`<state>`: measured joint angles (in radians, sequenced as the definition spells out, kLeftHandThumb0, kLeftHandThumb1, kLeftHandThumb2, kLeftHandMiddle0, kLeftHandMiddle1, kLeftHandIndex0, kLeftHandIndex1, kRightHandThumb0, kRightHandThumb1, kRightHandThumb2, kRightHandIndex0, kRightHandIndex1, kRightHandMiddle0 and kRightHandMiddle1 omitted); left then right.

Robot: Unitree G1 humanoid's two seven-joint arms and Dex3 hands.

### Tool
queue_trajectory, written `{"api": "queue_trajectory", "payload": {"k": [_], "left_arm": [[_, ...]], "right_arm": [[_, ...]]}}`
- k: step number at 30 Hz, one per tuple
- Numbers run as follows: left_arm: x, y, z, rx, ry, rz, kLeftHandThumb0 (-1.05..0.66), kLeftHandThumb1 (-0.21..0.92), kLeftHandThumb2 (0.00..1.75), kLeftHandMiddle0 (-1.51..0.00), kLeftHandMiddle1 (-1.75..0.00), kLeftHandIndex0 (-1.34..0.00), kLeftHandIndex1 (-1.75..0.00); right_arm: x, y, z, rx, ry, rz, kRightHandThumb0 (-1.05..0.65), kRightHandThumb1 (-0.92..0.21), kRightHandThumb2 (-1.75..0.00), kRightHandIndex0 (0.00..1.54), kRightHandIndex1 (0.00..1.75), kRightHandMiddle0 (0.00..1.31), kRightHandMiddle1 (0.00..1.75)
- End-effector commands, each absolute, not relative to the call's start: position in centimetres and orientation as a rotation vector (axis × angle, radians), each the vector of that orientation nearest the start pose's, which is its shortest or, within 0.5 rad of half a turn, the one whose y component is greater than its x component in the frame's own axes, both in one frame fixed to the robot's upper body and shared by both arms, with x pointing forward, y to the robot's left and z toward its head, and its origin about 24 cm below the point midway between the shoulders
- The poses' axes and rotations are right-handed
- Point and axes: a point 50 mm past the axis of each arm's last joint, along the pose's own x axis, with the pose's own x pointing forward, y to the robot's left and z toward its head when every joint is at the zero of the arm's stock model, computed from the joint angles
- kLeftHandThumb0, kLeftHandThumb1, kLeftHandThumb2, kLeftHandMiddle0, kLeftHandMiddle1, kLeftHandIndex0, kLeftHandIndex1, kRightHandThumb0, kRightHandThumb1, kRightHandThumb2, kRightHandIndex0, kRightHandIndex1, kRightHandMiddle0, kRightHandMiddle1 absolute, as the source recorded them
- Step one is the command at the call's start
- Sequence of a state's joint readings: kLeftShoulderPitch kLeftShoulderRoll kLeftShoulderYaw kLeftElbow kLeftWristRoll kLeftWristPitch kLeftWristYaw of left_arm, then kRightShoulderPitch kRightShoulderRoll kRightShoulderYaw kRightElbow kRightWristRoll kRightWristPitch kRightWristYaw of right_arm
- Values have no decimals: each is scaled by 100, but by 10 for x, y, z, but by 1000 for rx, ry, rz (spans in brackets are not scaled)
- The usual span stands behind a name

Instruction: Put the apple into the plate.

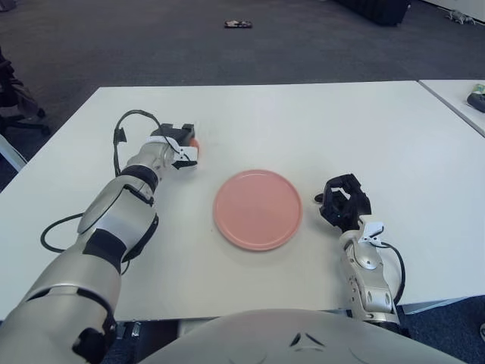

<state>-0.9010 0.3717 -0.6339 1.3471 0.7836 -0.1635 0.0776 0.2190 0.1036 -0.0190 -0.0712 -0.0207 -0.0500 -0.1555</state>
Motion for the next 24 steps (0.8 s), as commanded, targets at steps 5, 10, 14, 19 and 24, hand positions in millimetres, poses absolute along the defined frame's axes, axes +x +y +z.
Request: {"api": "queue_trajectory", "payload": {"k": [5, 10, 14, 19, 24], "left_arm": [[360, 200, 18, 1654, 275, -436, -70, 36, 113, -12, -172, 0, -174], [359, 200, 16, 1649, 277, -435, -67, 33, 116, -16, -174, -1, -175], [358, 200, 14, 1648, 276, -435, -63, 30, 118, -19, -175, -5, -175], [357, 201, 13, 1649, 277, -430, -56, 24, 122, -24, -175, -11, -175], [356, 201, 12, 1645, 282, -416, -47, 20, 127, -31, -175, -14, -175]], "right_arm": [[208, -159, 18, 69, 68, -254, -41, -55, -104, 64, 140, 43, 175], [208, -159, 18, 71, 69, -257, -41, -54, -104, 64, 140, 43, 175], [209, -160, 18, 74, 68, -257, -41, -54, -105, 64, 139, 43, 175], [209, -160, 18, 79, 65, -254, -41, -54, -105, 65, 140, 44, 175], [209, -161, 18, 77, 69, -252, -41, -53, -105, 65, 139, 44, 175]]}}
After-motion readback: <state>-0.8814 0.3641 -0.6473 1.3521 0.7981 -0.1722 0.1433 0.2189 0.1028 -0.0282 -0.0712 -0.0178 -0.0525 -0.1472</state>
